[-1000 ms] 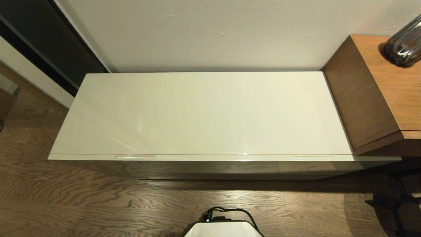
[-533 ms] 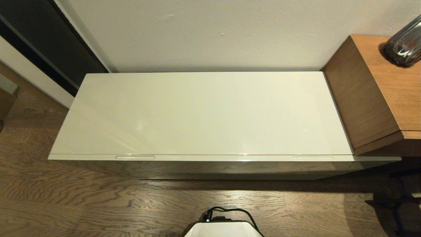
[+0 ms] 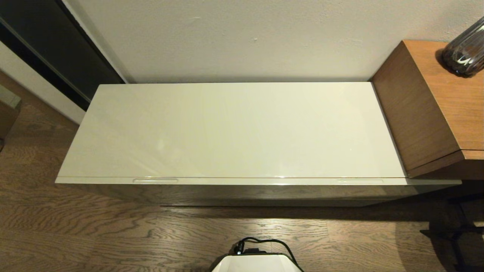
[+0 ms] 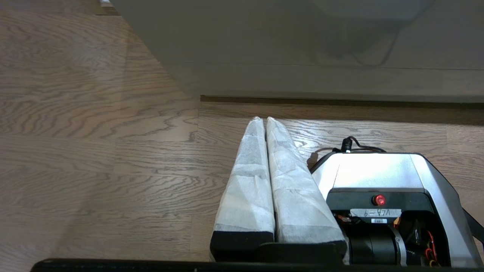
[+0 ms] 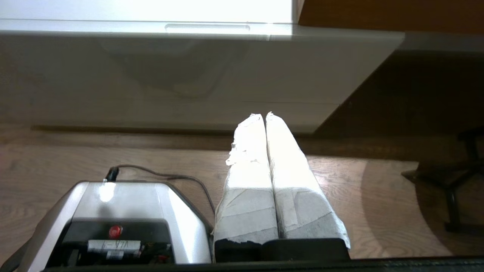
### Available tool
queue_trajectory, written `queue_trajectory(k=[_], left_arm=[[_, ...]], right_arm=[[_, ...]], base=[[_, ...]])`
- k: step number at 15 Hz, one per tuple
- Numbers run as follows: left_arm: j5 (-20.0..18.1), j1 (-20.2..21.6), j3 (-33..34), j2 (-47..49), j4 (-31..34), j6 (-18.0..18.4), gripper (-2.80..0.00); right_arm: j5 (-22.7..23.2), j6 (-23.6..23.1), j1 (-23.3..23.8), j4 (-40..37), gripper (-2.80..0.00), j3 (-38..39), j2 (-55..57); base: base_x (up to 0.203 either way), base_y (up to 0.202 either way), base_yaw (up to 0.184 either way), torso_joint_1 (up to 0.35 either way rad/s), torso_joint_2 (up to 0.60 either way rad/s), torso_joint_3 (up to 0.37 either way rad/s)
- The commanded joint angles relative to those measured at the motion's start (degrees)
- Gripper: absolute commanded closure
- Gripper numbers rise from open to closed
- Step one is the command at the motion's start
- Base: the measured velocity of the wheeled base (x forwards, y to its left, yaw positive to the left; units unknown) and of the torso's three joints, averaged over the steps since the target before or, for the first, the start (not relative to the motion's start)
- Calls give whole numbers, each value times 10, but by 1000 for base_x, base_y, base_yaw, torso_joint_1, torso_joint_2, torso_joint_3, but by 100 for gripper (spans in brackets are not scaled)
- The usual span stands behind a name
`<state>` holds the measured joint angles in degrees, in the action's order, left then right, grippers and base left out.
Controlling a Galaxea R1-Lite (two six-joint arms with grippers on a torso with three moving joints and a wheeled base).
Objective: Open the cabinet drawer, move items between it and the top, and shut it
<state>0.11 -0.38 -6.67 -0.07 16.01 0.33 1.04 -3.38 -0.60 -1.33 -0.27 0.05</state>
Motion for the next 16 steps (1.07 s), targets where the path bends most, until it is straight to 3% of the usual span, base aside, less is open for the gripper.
queue_trajectory(k=[1, 16], left_arm=[[1, 0, 0, 0, 1, 0, 0], [0, -1, 0, 0, 1, 0, 0]], right_arm=[[1, -1, 0, -1, 0, 3, 2], [-1, 14, 0, 1, 0, 3, 2]], base=[[0, 0, 0, 0, 0, 0], [0, 0, 0, 0, 0, 0]])
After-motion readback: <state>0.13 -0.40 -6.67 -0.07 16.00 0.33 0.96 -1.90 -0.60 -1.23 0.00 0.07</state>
